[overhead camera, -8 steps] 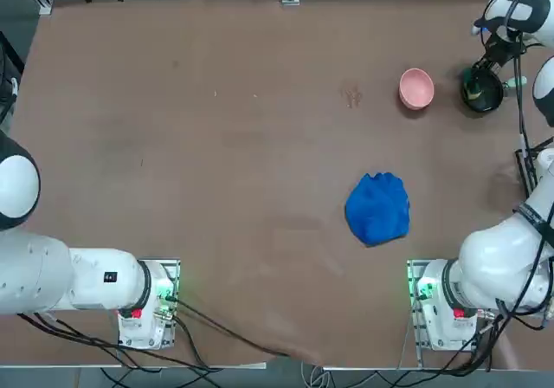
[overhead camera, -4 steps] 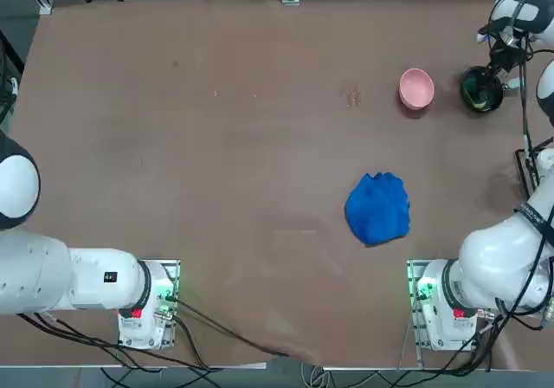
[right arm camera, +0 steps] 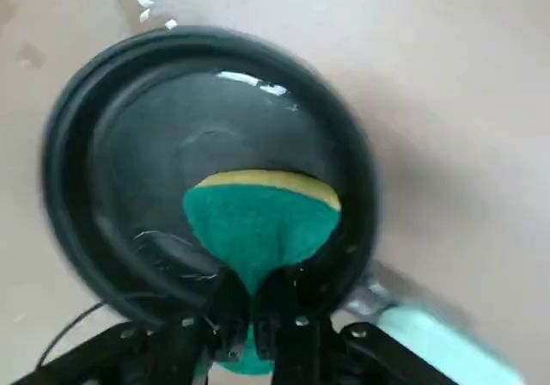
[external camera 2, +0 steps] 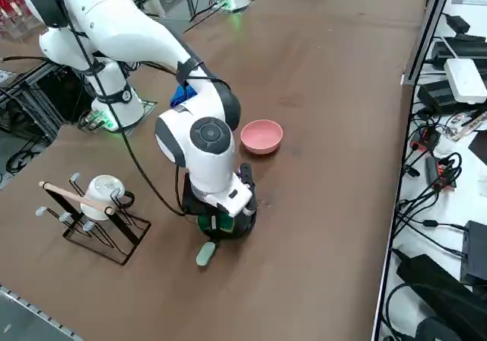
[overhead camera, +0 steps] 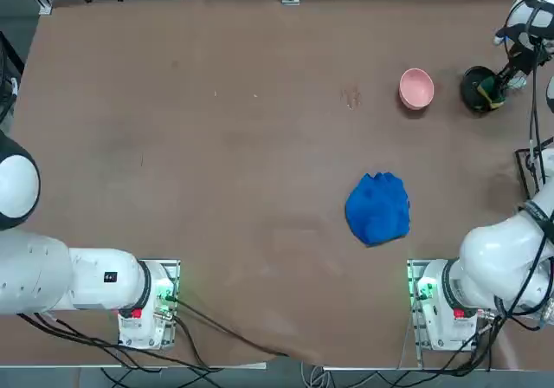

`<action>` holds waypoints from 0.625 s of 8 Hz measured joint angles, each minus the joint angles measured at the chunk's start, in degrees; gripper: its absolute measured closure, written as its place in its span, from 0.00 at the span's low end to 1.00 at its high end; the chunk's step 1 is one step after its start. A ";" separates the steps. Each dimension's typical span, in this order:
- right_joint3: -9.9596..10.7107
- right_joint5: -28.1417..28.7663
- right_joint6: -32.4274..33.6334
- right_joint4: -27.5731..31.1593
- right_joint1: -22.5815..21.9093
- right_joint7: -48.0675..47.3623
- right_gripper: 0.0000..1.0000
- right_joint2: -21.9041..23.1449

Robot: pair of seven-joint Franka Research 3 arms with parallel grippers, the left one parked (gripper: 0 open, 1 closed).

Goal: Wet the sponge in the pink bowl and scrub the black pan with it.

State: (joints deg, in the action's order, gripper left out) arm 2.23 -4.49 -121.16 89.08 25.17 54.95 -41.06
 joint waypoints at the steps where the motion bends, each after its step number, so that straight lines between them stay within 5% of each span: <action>1: -0.06 -0.07 -2.99 0.01 -0.02 -0.11 0.93 -0.56; 5: -0.73 -0.11 -7.10 -0.04 -3.05 -7.14 0.93 -1.26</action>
State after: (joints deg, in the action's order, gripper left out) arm 1.51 -4.60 -128.26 89.04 22.12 47.81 -42.32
